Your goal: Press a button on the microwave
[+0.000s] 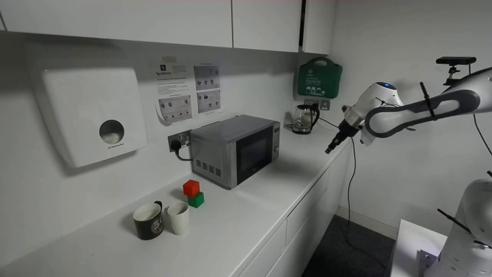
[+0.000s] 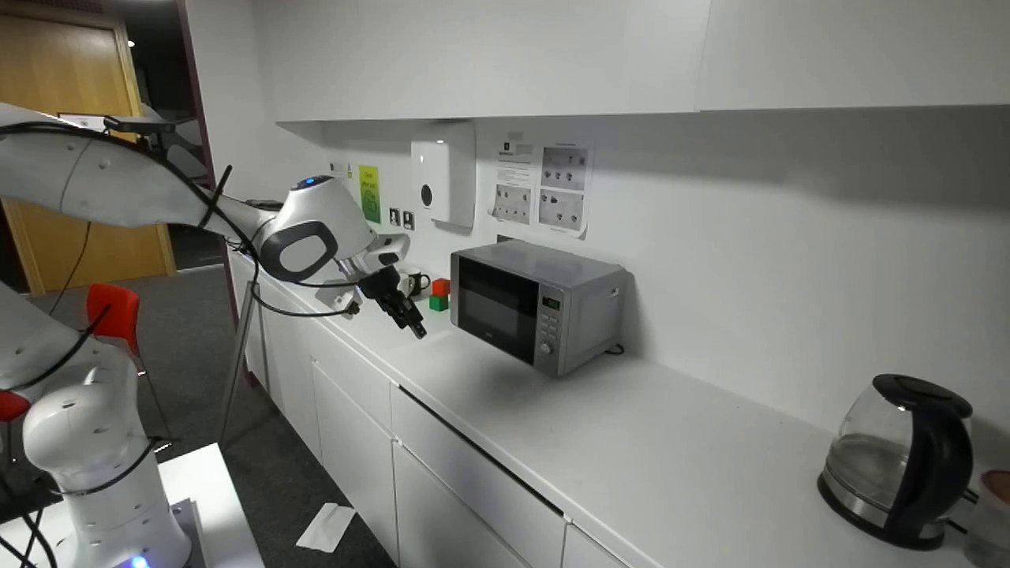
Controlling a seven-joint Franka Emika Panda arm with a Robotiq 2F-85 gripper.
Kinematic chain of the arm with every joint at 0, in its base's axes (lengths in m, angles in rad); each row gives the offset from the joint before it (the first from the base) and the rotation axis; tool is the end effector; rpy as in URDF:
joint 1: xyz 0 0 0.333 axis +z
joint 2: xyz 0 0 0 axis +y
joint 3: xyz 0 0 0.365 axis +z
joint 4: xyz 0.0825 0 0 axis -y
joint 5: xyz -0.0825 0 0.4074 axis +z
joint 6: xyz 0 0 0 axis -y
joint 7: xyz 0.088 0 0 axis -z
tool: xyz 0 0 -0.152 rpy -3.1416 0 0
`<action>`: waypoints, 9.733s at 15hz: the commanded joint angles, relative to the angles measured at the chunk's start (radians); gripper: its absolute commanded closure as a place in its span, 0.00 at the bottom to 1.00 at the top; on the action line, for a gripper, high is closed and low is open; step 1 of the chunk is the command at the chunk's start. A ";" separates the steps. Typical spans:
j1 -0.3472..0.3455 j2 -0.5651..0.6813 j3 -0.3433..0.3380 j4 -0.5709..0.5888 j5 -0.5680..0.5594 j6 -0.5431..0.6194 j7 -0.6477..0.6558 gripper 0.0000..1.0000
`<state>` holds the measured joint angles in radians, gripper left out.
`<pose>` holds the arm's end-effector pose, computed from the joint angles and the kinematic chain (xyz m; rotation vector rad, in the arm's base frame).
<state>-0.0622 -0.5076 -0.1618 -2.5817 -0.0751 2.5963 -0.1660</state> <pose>0.4327 -0.1013 0.4771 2.9681 -0.0070 0.7791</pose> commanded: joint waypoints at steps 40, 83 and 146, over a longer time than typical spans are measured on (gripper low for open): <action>0.050 0.587 -0.043 0.441 0.470 0.195 -0.343 1.00; -0.174 1.054 0.135 1.010 0.766 0.150 -0.599 1.00; -0.227 0.544 0.043 0.585 0.509 -0.224 -0.403 0.99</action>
<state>-0.3306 0.0362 -0.0774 -1.9986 0.4334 2.3754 -0.5703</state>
